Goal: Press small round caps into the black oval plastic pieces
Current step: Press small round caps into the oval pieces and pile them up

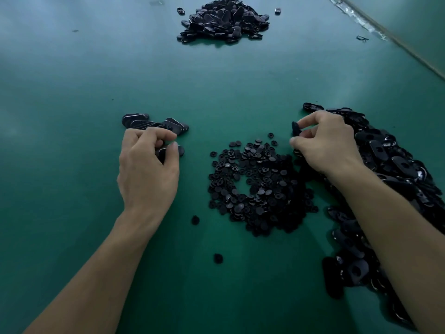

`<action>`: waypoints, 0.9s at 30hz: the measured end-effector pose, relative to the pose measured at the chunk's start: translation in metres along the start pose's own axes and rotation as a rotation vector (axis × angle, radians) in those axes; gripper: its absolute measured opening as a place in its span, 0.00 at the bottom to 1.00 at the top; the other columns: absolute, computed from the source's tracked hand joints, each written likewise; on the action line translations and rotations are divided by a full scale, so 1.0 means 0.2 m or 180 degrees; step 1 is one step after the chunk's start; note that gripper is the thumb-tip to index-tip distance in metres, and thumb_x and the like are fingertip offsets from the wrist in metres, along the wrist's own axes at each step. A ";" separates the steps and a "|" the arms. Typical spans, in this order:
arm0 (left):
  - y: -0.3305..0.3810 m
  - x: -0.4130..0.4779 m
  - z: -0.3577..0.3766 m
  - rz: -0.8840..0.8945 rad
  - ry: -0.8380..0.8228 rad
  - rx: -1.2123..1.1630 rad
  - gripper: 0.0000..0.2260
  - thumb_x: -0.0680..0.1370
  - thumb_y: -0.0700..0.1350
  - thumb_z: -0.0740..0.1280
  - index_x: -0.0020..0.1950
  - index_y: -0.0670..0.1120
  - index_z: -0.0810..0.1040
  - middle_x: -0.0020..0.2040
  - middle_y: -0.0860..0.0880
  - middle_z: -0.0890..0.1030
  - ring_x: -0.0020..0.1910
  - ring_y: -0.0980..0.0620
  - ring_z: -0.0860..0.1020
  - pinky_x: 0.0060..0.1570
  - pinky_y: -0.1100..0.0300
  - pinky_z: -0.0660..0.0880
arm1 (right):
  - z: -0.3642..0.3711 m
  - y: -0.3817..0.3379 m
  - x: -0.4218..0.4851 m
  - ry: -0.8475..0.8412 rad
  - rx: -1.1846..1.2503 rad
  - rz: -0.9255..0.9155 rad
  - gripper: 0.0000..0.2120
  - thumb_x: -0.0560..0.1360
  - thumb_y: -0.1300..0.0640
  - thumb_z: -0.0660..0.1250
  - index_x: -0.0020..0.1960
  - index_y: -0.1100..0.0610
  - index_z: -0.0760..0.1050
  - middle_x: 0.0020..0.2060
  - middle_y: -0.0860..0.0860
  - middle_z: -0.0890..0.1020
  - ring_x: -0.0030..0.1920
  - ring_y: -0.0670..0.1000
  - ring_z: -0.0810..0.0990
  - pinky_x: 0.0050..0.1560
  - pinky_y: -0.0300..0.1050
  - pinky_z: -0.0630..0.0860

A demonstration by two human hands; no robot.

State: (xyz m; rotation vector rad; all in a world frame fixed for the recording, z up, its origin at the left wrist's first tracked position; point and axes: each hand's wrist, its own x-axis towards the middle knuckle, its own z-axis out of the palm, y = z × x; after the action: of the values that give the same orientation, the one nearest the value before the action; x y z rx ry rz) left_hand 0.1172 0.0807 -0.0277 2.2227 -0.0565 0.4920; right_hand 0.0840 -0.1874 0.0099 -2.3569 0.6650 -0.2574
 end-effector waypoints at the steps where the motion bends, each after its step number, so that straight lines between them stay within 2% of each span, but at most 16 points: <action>1: 0.02 -0.01 0.00 0.0148 0.0026 -0.0120 0.05 0.78 0.45 0.70 0.50 0.55 0.80 0.48 0.56 0.73 0.41 0.69 0.73 0.42 0.57 0.75 | 0.00 -0.01 -0.01 0.0007 0.0078 -0.0085 0.09 0.75 0.60 0.73 0.53 0.52 0.79 0.39 0.45 0.80 0.40 0.43 0.79 0.37 0.34 0.70; 3: 0.06 -0.03 0.01 0.0505 0.0008 -0.0340 0.04 0.77 0.46 0.71 0.50 0.53 0.80 0.42 0.56 0.74 0.37 0.66 0.74 0.39 0.64 0.73 | 0.00 -0.04 -0.06 -0.0073 0.0257 -0.0296 0.07 0.75 0.59 0.73 0.48 0.49 0.79 0.39 0.44 0.80 0.38 0.39 0.77 0.37 0.29 0.70; 4: 0.08 -0.04 0.01 0.0659 -0.0062 -0.0481 0.04 0.77 0.46 0.71 0.50 0.53 0.80 0.40 0.58 0.75 0.35 0.64 0.74 0.37 0.68 0.71 | 0.00 -0.06 -0.08 -0.0184 0.0398 -0.0402 0.07 0.75 0.59 0.73 0.46 0.48 0.79 0.39 0.44 0.80 0.38 0.40 0.78 0.39 0.31 0.73; 6: 0.12 -0.07 0.02 0.0769 -0.0388 -0.0931 0.05 0.77 0.49 0.71 0.52 0.54 0.80 0.39 0.59 0.78 0.34 0.60 0.76 0.34 0.72 0.70 | 0.01 -0.11 -0.13 -0.0516 0.0725 -0.0565 0.09 0.75 0.59 0.73 0.44 0.46 0.80 0.40 0.46 0.82 0.40 0.46 0.82 0.44 0.43 0.79; 8: 0.16 -0.10 0.02 0.0576 -0.0825 -0.1485 0.08 0.76 0.52 0.71 0.54 0.56 0.80 0.41 0.58 0.82 0.37 0.58 0.79 0.33 0.70 0.72 | 0.03 -0.16 -0.19 -0.0899 0.0990 -0.0718 0.07 0.76 0.60 0.73 0.46 0.47 0.82 0.40 0.47 0.84 0.42 0.51 0.83 0.50 0.52 0.81; 11: 0.18 -0.12 0.03 0.0358 -0.1182 -0.1969 0.09 0.74 0.50 0.73 0.53 0.57 0.81 0.43 0.56 0.84 0.39 0.57 0.82 0.35 0.63 0.78 | 0.06 -0.20 -0.26 -0.1326 0.1175 -0.0964 0.09 0.76 0.61 0.73 0.50 0.48 0.84 0.42 0.47 0.87 0.46 0.51 0.85 0.56 0.52 0.81; 13: 0.18 -0.13 0.04 0.0291 -0.1243 -0.2077 0.08 0.74 0.46 0.74 0.51 0.55 0.82 0.42 0.51 0.85 0.40 0.51 0.84 0.38 0.53 0.82 | 0.07 -0.21 -0.29 -0.1339 0.1231 -0.1050 0.09 0.75 0.62 0.74 0.50 0.48 0.84 0.41 0.48 0.86 0.45 0.51 0.85 0.55 0.53 0.81; 15: 0.18 -0.13 0.04 0.0191 -0.1260 -0.2259 0.07 0.74 0.42 0.74 0.49 0.52 0.82 0.40 0.48 0.86 0.39 0.49 0.85 0.39 0.54 0.82 | 0.07 -0.21 -0.30 -0.1210 0.1345 -0.1054 0.09 0.72 0.61 0.76 0.49 0.48 0.84 0.40 0.48 0.85 0.43 0.52 0.85 0.53 0.54 0.82; 18: 0.18 -0.12 0.04 -0.0021 -0.1355 -0.2639 0.06 0.75 0.36 0.74 0.49 0.46 0.82 0.39 0.49 0.86 0.37 0.52 0.85 0.38 0.62 0.81 | 0.07 -0.20 -0.29 -0.1047 0.1535 -0.0969 0.08 0.71 0.57 0.78 0.48 0.49 0.83 0.39 0.49 0.85 0.42 0.50 0.86 0.51 0.50 0.82; 22: 0.18 -0.12 0.04 -0.0247 -0.1404 -0.2911 0.05 0.76 0.35 0.71 0.49 0.43 0.82 0.40 0.47 0.86 0.38 0.51 0.85 0.40 0.62 0.81 | 0.08 -0.18 -0.28 -0.1104 0.1412 -0.0842 0.03 0.75 0.53 0.75 0.44 0.51 0.82 0.36 0.49 0.86 0.37 0.47 0.85 0.38 0.38 0.75; 27: 0.17 -0.12 0.04 -0.0353 -0.1537 -0.2994 0.05 0.78 0.35 0.70 0.48 0.44 0.82 0.40 0.46 0.86 0.38 0.50 0.85 0.40 0.62 0.81 | 0.08 -0.17 -0.29 -0.1175 0.1512 -0.0866 0.02 0.76 0.56 0.74 0.44 0.52 0.82 0.35 0.49 0.86 0.35 0.46 0.85 0.37 0.35 0.75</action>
State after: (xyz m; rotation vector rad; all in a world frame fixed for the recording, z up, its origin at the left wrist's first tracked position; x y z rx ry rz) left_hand 0.0913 0.0493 -0.0150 1.3533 -0.3412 -0.1461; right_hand 0.0546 -0.1262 0.0193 -1.9527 0.0873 -0.0791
